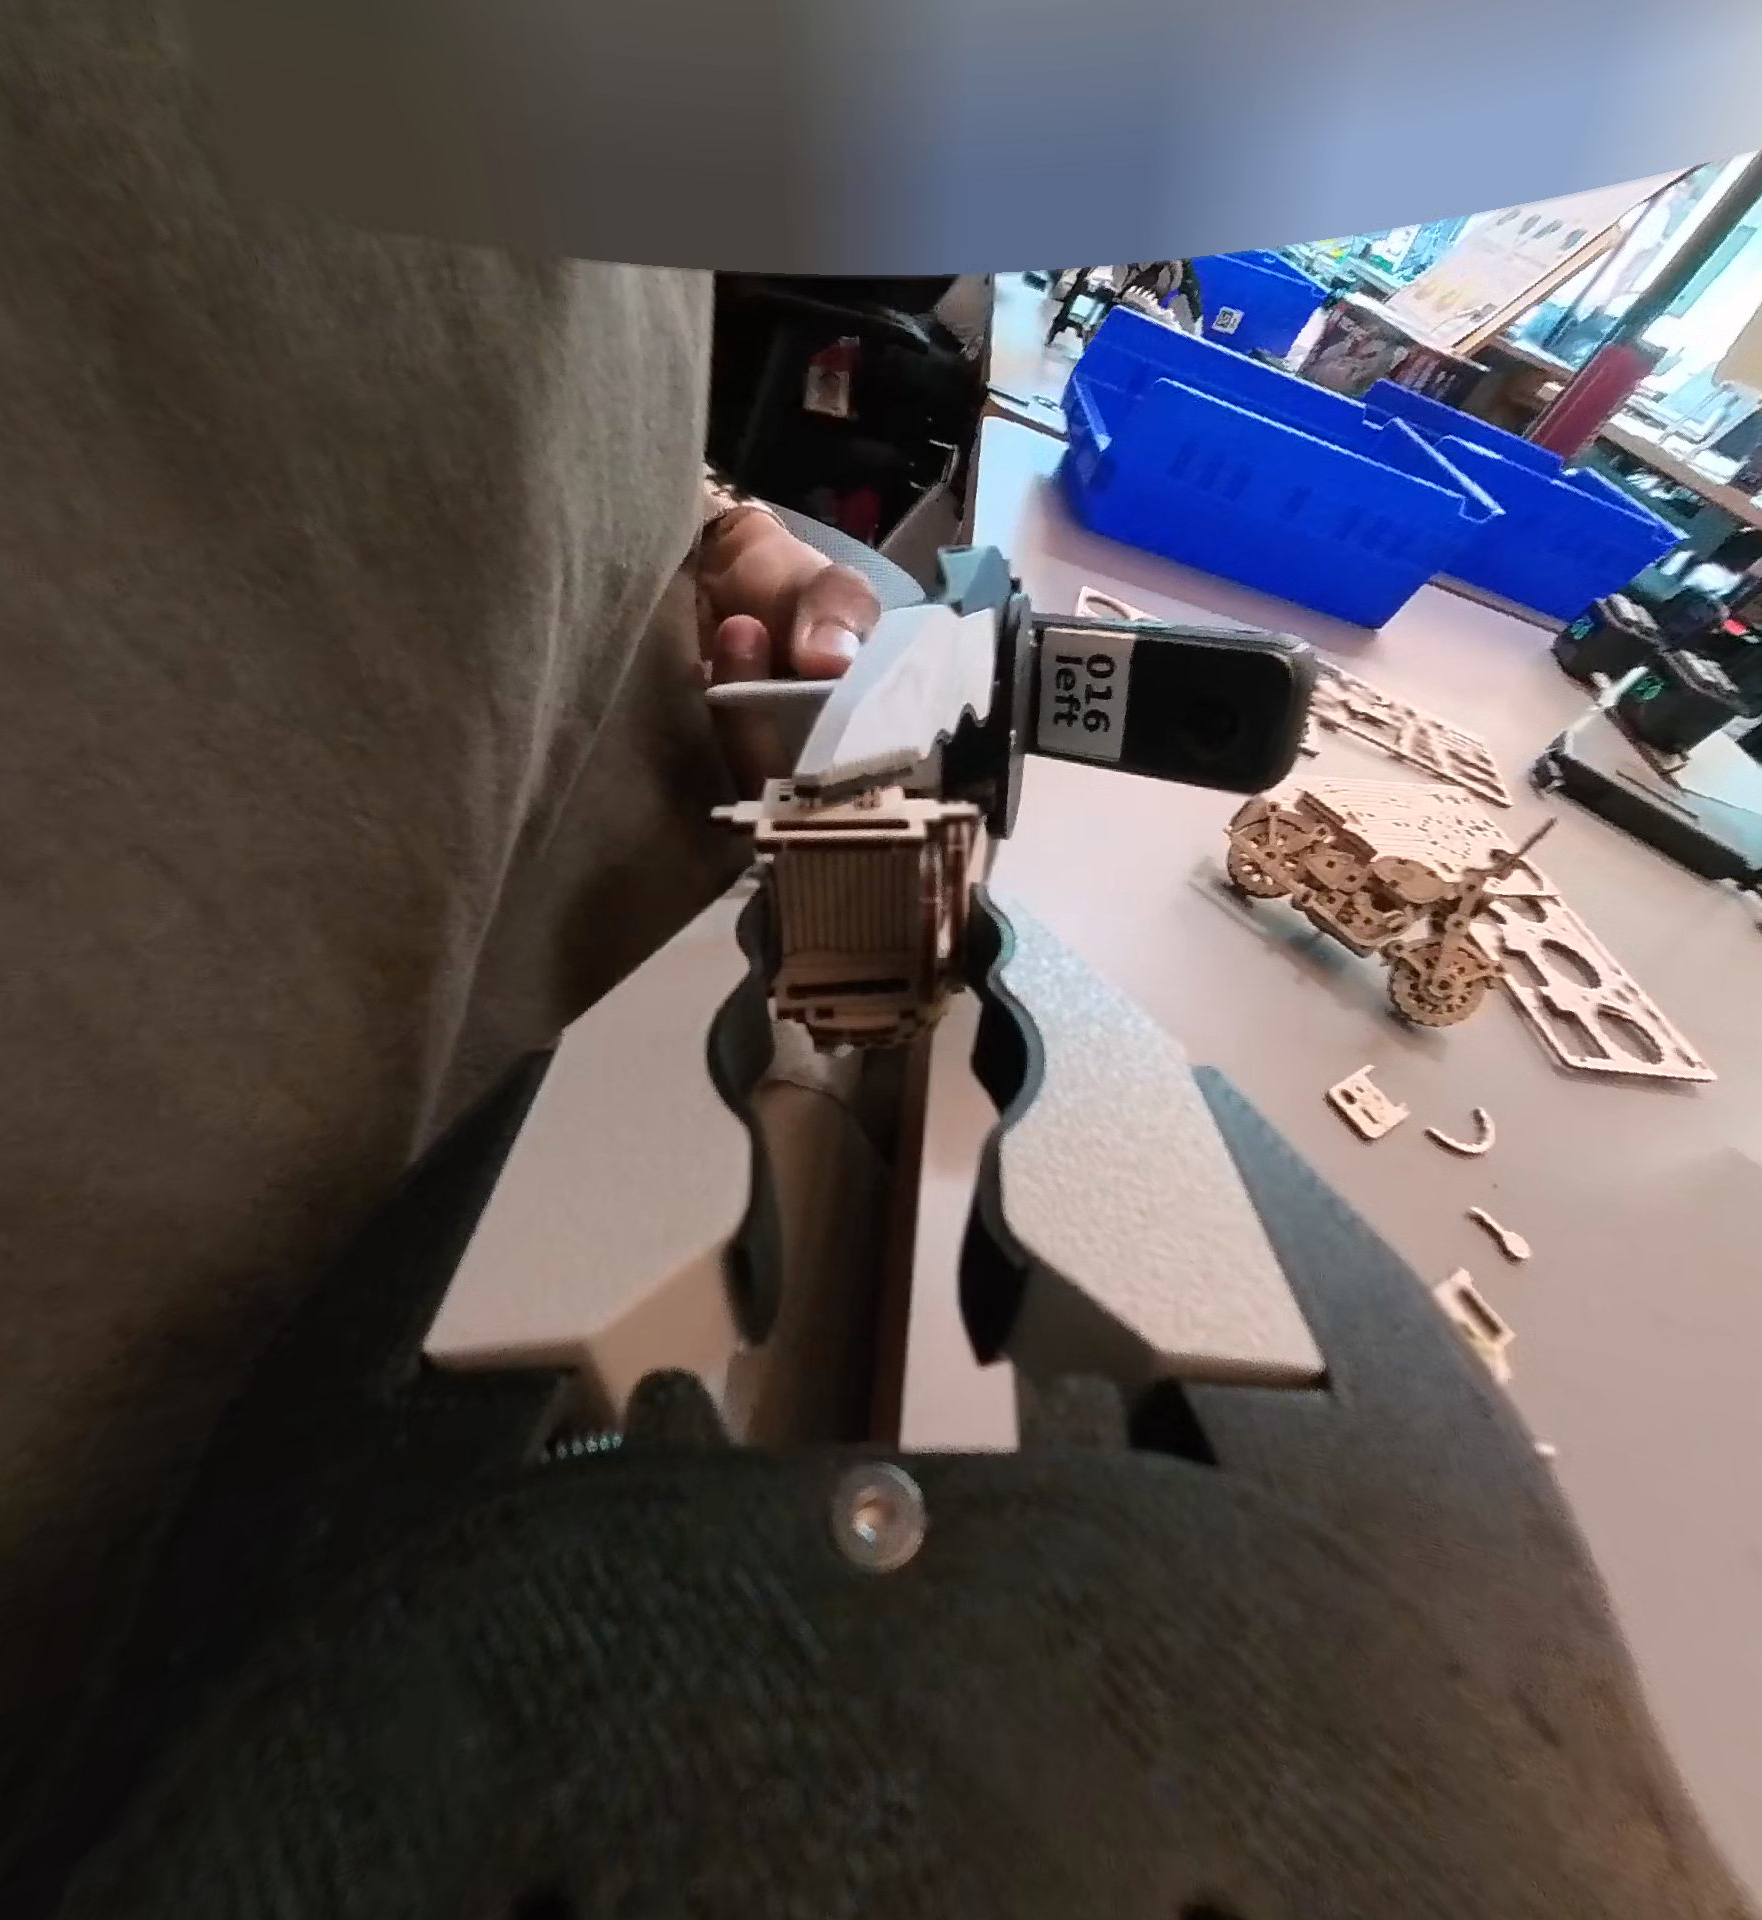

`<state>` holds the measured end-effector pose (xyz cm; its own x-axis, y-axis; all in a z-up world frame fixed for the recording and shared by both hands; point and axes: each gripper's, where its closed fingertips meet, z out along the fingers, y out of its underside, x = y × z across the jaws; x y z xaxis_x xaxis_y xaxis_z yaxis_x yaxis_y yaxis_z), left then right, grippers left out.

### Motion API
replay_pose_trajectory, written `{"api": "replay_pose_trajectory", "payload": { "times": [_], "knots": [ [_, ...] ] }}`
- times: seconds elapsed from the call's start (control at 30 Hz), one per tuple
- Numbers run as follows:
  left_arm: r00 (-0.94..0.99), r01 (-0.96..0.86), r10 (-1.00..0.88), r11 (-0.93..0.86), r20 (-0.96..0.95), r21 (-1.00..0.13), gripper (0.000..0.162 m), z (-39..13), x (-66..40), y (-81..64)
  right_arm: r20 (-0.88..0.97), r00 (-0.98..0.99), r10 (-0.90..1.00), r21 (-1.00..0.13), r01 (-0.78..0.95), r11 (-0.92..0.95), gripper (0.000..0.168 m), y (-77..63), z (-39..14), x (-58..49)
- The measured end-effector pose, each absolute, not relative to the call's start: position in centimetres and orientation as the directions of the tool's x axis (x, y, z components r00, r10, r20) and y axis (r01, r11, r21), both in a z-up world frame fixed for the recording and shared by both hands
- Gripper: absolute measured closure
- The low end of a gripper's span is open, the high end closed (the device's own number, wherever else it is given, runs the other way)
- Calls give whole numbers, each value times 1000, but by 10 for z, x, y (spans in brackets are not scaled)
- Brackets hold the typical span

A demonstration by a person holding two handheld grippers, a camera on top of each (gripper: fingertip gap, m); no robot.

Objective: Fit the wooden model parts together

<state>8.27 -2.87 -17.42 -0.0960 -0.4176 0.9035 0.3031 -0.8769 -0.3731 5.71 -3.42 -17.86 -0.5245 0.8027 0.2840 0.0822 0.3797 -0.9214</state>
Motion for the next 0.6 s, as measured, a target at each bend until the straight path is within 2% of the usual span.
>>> {"api": "replay_pose_trajectory", "payload": {
  "times": [0.1,0.17,0.2,0.27,0.33,0.4,0.43,0.5,0.6],
  "knots": [
    [-47,339,-457,-844,888,-416,117,-170,74,-22,314,-431,846,-922,74,380,128,-24,-175,49],
    [-34,375,-486,-816,873,-440,117,-162,63,-18,348,-343,873,-910,99,402,88,-9,-181,45],
    [-3,396,-502,-795,865,-460,117,-161,57,-15,320,-335,886,-922,107,373,86,-4,-183,46],
    [83,421,-537,-745,839,-518,117,-162,44,-8,199,-318,927,-958,139,253,77,10,-183,47],
    [213,432,-568,-675,795,-598,117,-164,30,0,25,-272,962,-985,155,70,83,30,-178,47],
    [389,368,-598,-597,701,-713,117,-173,20,6,-253,-250,934,-961,173,-214,88,45,-174,44],
    [482,313,-611,-549,628,-775,117,-178,16,8,-405,-238,883,-910,203,-362,93,50,-177,41],
    [627,170,-635,-455,452,-874,116,-185,12,11,-684,-242,688,-729,272,-628,94,49,-182,33],
    [733,-30,-645,-348,216,-937,115,-193,12,13,-890,-311,334,-433,344,-833,94,33,-180,26]
  ]
}}
